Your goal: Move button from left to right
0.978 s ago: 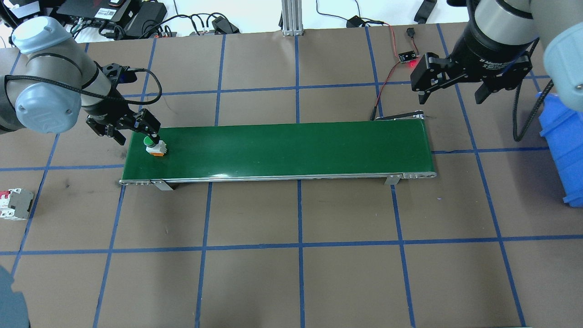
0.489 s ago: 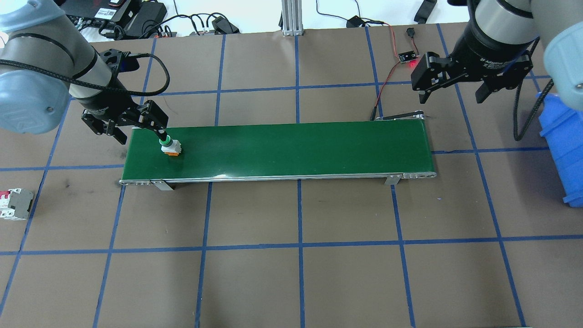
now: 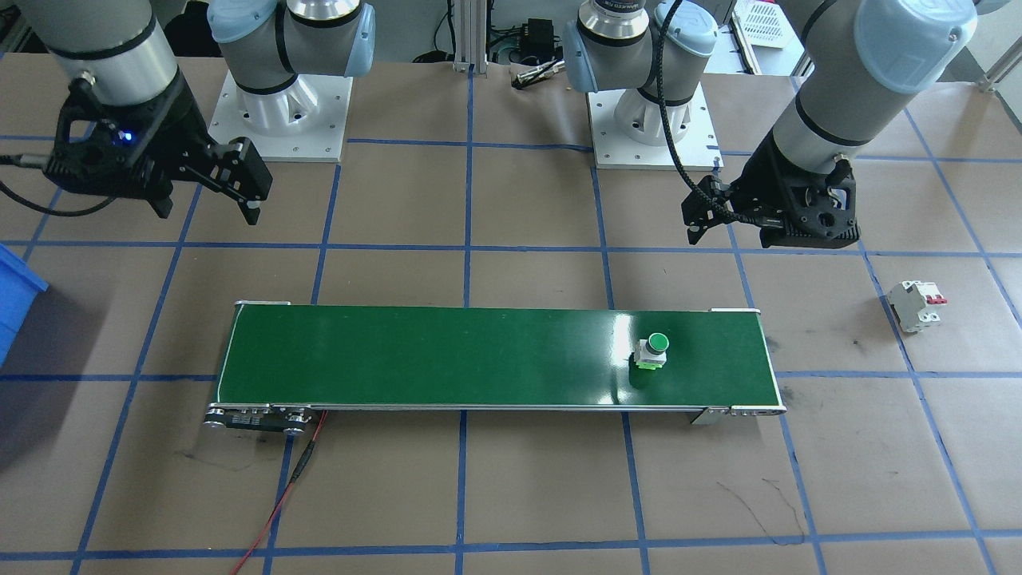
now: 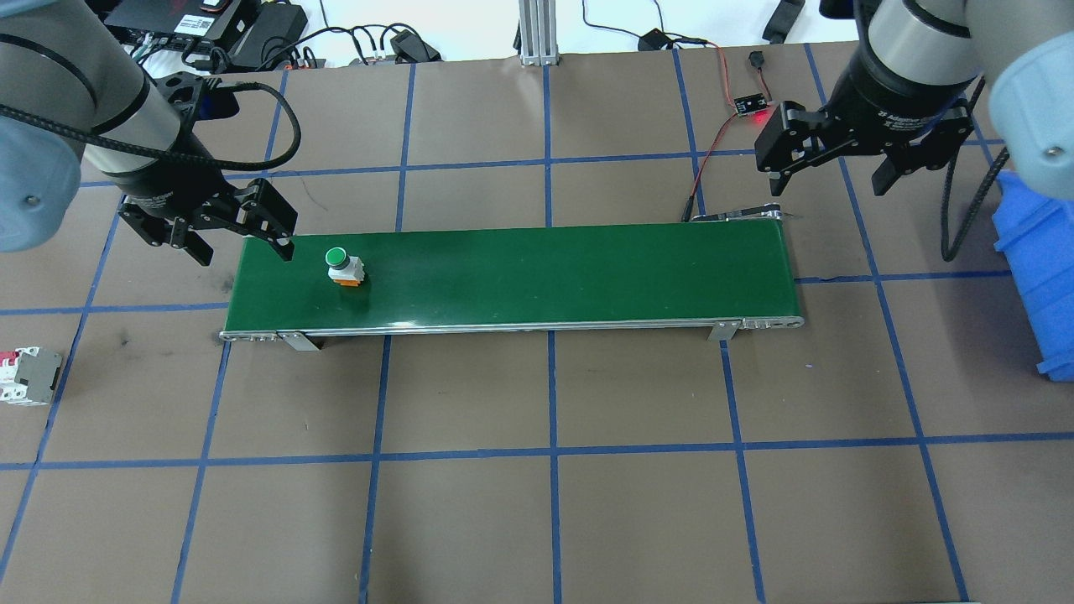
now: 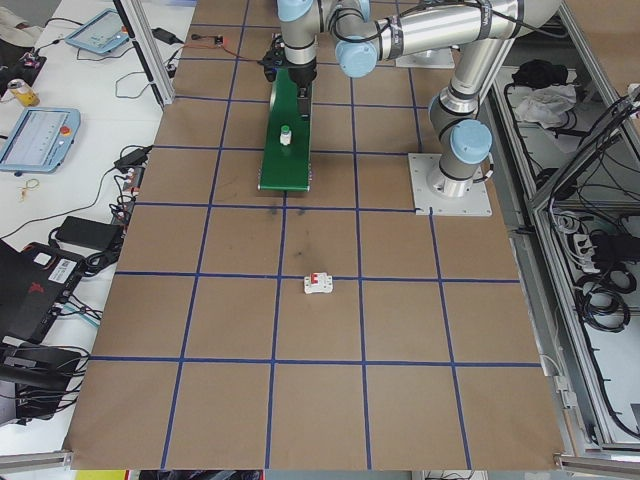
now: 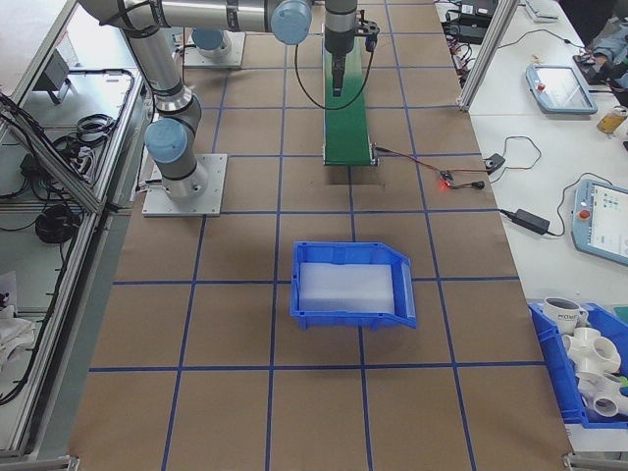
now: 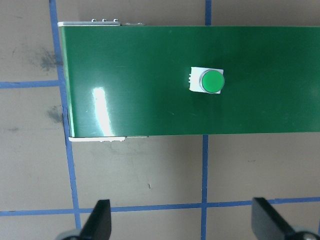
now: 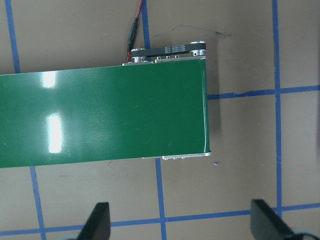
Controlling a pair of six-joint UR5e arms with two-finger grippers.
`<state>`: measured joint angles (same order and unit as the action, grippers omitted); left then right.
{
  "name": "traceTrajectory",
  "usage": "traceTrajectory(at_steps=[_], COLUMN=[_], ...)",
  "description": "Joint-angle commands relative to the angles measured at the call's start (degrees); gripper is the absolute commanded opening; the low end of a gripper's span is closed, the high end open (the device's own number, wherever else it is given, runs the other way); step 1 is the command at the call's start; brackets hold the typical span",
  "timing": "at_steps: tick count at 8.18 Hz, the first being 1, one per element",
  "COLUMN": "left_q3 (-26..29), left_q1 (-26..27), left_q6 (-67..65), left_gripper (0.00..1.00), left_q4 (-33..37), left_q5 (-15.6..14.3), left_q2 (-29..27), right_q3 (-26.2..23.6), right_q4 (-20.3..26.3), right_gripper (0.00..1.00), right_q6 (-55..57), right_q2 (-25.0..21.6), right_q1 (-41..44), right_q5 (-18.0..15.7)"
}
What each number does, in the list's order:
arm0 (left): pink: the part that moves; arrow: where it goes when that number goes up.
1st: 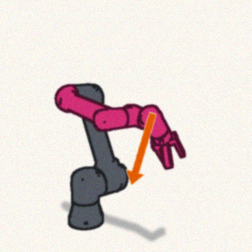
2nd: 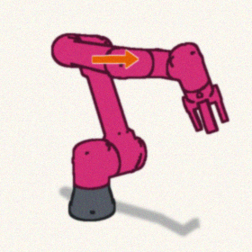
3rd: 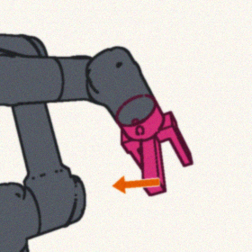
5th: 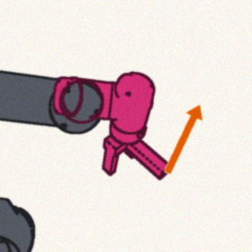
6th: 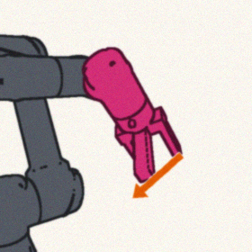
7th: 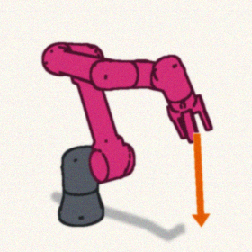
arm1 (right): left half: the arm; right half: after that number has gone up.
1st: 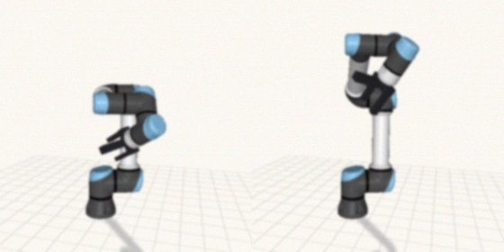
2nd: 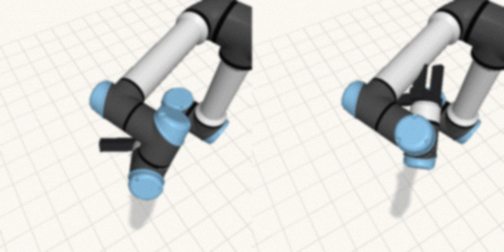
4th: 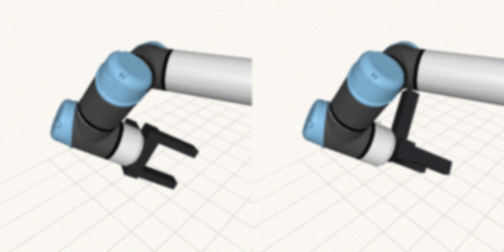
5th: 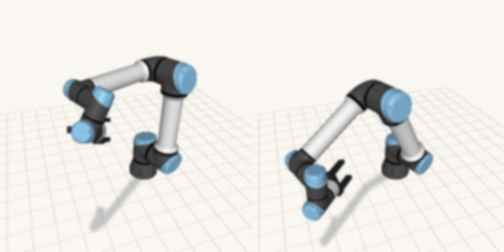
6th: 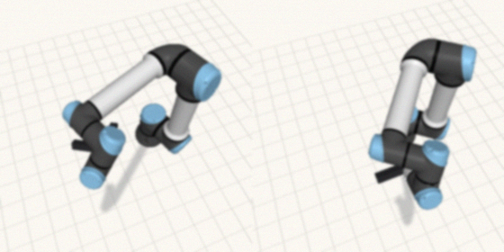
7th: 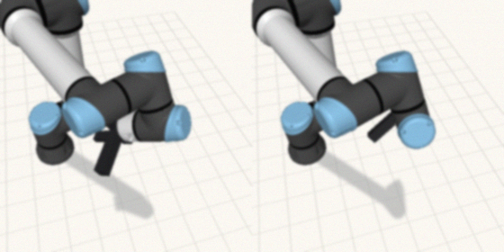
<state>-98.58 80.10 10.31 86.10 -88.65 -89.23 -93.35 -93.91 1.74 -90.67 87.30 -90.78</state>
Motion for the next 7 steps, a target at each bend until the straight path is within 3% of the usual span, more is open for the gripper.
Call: traceTrajectory(at_steps=[1,3,4,5,7], left_q3=[0.2,0.2,0.2,0.2,0.1], left_q1=[0.3,0.3,0.3,0.3,0.3], left_q6=[0.1,0.1,0.1,0.1,0.1], left_gripper=[1.0,1.0,1.0,1.0,1.0], left_q4=[0.2,0.0,-0.2,-0.3,-0.1], left_q5=[0.0,-0.1,0.0,-0.1,-0.3], left_q2=[0.4,0.1,0.4,0.4,1.0], right_q3=[-0.1,-0.3,-1.0,-1.5,-3.9], right_q4=[-6.1,-13.4,-15.1,-15.2,-17.6], right_gripper=[1.0,1.0,1.0,1.0,1.0], right_q6=[0.3,-0.2,0.6,0.7,4.9], right_q2=[6.0,11.1,12.0,12.1,12.4], right_q1=[-2.3,-2.3,-2.2,-2.2,-1.5], right_q5=[1.0,0.8,3.0,8.0,8.6])
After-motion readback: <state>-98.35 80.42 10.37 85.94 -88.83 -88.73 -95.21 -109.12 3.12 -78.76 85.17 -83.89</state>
